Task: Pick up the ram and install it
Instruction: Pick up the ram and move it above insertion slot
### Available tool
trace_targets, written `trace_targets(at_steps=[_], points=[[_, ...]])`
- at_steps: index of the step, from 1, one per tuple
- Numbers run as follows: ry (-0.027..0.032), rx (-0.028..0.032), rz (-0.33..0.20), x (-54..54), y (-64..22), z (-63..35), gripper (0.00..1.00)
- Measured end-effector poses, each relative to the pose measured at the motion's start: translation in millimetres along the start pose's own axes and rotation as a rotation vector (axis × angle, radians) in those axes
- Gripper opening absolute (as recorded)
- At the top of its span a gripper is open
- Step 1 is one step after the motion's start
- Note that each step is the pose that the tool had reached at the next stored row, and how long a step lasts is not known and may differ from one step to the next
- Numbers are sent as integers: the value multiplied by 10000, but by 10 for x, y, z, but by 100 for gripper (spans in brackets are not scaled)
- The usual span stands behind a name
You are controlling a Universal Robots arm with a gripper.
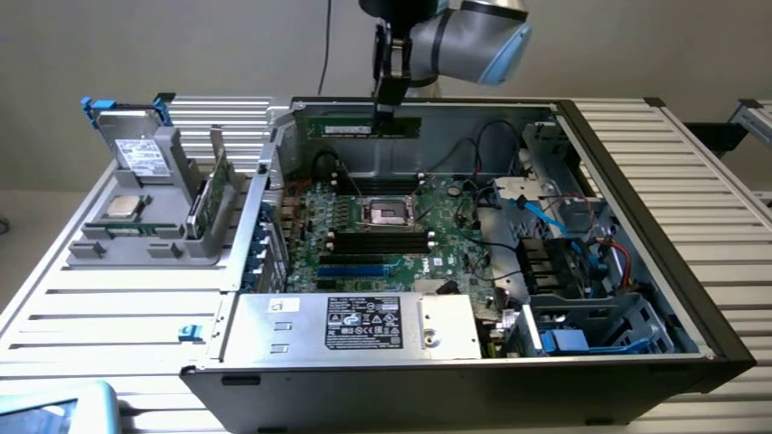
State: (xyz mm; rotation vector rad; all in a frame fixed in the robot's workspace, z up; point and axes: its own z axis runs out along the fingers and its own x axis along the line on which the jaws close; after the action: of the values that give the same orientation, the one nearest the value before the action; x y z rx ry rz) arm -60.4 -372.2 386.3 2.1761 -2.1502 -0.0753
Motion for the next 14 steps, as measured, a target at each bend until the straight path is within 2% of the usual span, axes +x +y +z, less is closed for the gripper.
trace_targets(at_steps=[7,9,14], points=[[-1,-18,0,-5,-109,43,14],[1,-41,-1,-4,-125,41,14],[-1,-65,-1,-2,-243,32,14]])
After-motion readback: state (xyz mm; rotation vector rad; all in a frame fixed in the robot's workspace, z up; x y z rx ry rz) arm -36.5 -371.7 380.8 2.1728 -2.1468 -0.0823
